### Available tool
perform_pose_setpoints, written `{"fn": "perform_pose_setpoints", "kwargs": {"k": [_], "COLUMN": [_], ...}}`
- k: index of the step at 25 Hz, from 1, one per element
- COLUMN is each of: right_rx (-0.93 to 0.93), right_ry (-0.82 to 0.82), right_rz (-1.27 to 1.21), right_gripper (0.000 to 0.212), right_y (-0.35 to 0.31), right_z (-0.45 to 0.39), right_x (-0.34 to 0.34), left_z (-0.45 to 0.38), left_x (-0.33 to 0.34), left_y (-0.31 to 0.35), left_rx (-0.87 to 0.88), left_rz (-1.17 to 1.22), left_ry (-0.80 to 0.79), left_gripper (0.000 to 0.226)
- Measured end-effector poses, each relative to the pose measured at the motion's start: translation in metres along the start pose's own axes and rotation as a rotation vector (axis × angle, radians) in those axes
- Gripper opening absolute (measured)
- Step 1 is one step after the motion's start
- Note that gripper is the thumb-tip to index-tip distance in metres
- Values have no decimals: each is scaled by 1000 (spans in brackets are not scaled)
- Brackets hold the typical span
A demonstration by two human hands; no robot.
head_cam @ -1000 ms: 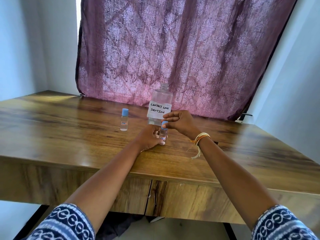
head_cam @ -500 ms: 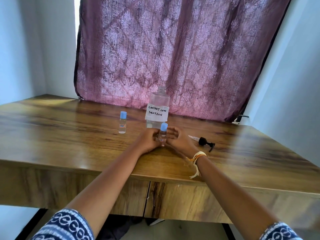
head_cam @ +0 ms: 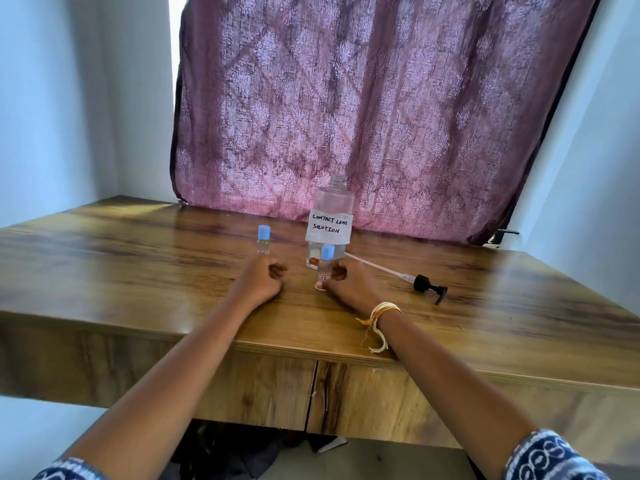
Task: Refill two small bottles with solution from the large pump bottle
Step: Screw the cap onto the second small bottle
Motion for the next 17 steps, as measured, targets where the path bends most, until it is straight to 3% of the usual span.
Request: {"fn": "perform_pose_setpoints", "kwargs": {"k": [3,7,10,13,17], "right_rx": [-6,-40,-36,15,56], "right_ry": [9,43,53,48,24], "right_rz": [2,-6,3,-22,-10], "right_gripper": [26,32,14,29,42], "right_y": [-22,-47,-54,-51,-32], "right_z": [-6,-15,-21,-20,-8], "right_x": [27,59,70,71,47], "left_z": [-8,-14,-16,-14,-3], "left_x": [-24,-23,-21,-20,-18], "left_y": [-19,-23,-27,-24,-4], "left_rx": [-65,-84,-86,-43,170], "left_rz": [0,23,19,7,18], "left_ry": [194,226,241,262,330], "left_gripper": [26,28,29,26,19]}}
Point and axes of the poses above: each hand's wrist, its own z-axis away from the middle knuckle, its own x-axis out of the palm, y = z × x, the point moved 4 cm from there along -z, towards the middle knuckle, and after that the axes turned 10 degrees about y, right-handed, at the moved point
